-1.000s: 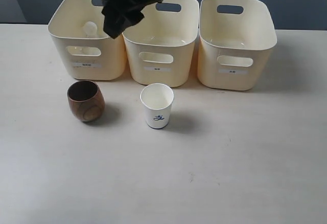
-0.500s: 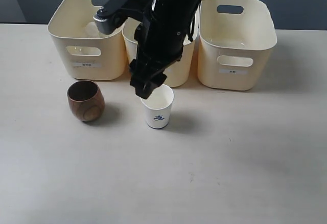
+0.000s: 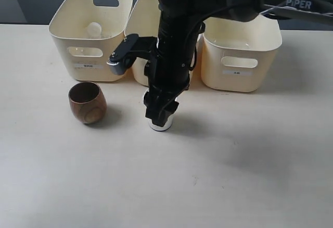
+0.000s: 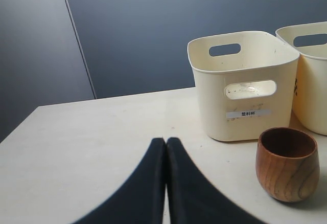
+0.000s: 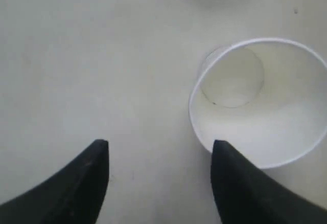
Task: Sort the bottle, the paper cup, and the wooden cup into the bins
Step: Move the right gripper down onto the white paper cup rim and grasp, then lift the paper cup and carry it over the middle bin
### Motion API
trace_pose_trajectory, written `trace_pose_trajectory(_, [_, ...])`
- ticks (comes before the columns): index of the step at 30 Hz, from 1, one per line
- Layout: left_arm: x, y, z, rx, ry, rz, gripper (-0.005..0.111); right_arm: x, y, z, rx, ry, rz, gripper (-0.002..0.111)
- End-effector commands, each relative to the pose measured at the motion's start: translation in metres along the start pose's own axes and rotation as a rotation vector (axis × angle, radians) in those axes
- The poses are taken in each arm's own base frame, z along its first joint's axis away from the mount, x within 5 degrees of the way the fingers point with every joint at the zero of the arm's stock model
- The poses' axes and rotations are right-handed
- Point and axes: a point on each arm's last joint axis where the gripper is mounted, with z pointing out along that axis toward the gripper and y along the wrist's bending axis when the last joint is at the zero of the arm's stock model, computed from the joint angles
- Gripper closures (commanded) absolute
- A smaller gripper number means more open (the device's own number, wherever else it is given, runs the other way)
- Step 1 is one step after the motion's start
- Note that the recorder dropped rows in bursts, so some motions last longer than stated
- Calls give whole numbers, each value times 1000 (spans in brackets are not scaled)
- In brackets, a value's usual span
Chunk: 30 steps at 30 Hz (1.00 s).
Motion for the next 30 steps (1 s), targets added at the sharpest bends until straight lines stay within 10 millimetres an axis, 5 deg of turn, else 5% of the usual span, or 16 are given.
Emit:
trace_pose_trajectory(1, [0,0,0,-2,-10,-1,107,-2,-5,10,13,-6,-29,52])
trace_pose_trajectory(17, [0,0,0,-2,-10,-1,107,-11,-18,39,57,-55,-70,55])
trace_pose_trajectory(20, [0,0,0,-2,-10,-1,107,-11,-21,50,50,-34,-69,69])
trace_pose_trajectory(24, [0,0,0,-2,-10,-1,107,-8,-24,59,52,10,-81,104])
trace_pose_trajectory(30, [0,0,0,-2,-10,-1,107,-8,-13,6,117,-78,-100,109])
